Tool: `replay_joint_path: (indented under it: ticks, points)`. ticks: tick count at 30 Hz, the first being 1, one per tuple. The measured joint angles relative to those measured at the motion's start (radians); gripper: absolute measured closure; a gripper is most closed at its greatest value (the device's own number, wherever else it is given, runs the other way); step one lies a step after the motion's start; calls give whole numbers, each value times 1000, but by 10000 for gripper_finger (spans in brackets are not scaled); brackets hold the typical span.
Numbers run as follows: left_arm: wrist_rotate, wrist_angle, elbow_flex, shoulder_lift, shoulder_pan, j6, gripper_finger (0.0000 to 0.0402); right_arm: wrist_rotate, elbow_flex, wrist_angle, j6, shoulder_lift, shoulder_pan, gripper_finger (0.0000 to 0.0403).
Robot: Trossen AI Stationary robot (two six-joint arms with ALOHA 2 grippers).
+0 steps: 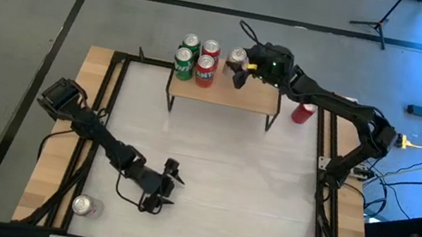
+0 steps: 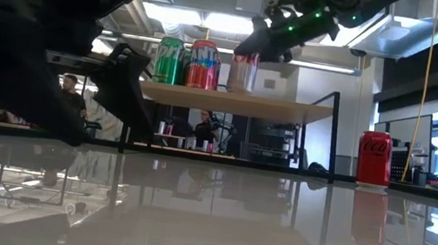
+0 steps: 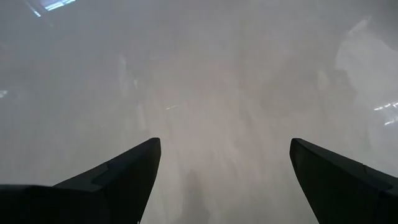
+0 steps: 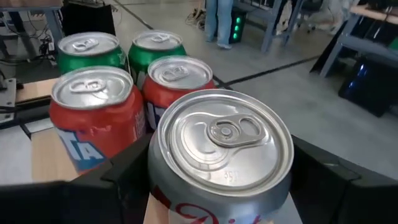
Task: Place canned beverage on shelf
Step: Put the right white soda can on the shelf
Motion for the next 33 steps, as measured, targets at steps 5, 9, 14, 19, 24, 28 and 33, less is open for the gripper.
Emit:
replay_joint_path:
  ticks: [5,9,14,19,24,28,33]
  points:
    - [1,0,0,0,18,-1,53,2,0,27,-19,15,-1,115]
    - [1,3,0,0,25,-4,53,0,0,36,-12,36,-11,115]
    - [10,19,0,0,25,-12,53,3,0,50,-12,67,-18,115]
    - [11,23,0,0,23,-32,53,1,0,47,-4,69,-18,115]
    - [11,24,0,0,22,-33,53,1,0,52,-4,69,-17,110]
    - [11,23,0,0,22,-33,53,1,0,61,-3,78,-17,77]
    - [11,23,0,0,21,-33,53,1,0,78,-6,86,-17,60]
